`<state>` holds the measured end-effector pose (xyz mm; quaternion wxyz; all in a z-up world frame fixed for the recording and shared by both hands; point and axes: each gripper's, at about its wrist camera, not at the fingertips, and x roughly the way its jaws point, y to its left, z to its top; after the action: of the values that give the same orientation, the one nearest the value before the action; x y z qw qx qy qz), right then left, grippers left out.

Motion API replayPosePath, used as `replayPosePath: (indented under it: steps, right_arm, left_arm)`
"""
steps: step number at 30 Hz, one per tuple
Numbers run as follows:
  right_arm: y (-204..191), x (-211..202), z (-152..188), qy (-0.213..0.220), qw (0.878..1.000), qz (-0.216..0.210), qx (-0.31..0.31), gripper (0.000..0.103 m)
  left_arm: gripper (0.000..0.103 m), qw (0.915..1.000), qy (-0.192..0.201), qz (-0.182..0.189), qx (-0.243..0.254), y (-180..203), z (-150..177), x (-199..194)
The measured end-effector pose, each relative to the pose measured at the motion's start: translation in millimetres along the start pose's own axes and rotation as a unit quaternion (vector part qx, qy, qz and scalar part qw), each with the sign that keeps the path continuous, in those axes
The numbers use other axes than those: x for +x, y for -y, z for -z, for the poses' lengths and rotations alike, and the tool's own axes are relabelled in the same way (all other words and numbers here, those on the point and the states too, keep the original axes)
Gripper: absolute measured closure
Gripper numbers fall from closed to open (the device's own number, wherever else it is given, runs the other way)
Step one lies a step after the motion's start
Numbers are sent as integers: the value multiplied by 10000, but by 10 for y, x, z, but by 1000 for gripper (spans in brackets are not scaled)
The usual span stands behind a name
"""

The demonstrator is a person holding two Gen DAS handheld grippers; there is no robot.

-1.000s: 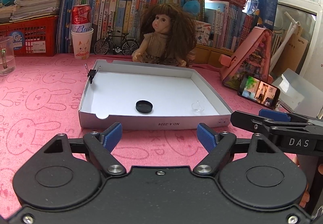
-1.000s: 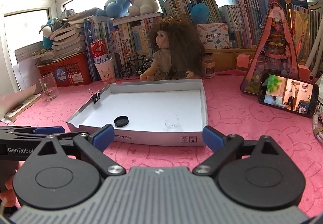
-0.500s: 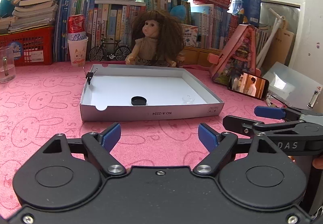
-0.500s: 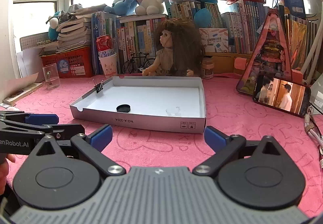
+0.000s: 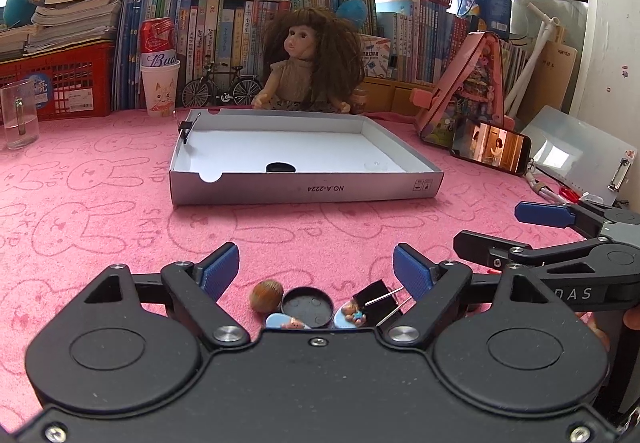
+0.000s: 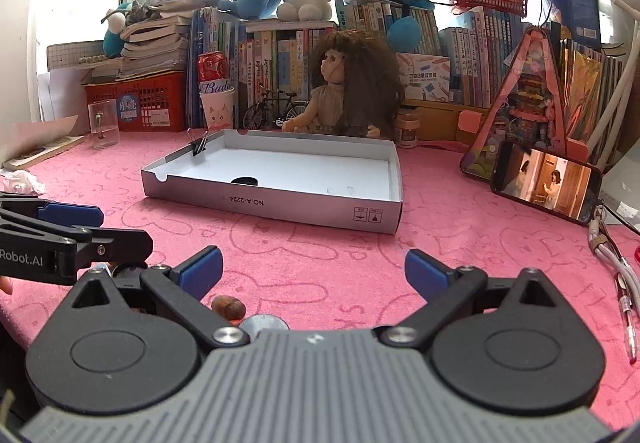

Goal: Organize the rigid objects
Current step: 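Withdraw both tools from the tray back toward the remaining objects, then grasp the blue bear hair clip with the left tool while the right grasps a red crayon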

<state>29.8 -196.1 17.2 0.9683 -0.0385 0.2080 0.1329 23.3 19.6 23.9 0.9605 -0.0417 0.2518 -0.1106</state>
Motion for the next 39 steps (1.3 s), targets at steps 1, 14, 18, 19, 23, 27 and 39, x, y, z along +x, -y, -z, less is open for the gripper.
replayPosePath:
  steps: [1,14,18,19,23,27,39]
  right_arm:
    - [1,-5,12,1,10000,10,5,2]
    - [14,-155,192,50,9998,163,-64,2]
    - [39,-204,244,-3,9998,210,-26,5]
    - [49,-218,257,-13,9998,219,-3,7]
    - [79,-276,305,1,9995,293,84,21]
    - [99,-310,339,-15,9992,379,107,33]
    - [48,-329,427,-188,9992,346,100,70]
  left_arm:
    - [20,10000,24,-27,4,0,25,-14]
    - [35,9997,-16,-218,96,12,261,-129]
    - [47,9997,-23,-256,30,-10,303,-169]
    - [53,9997,-27,-258,20,-12,308,-178]
    - [61,9997,-38,-226,-18,-19,334,-217]
    - [61,9996,-19,-224,156,-1,371,-235]
    - [62,9990,-125,-278,339,-50,402,-159]
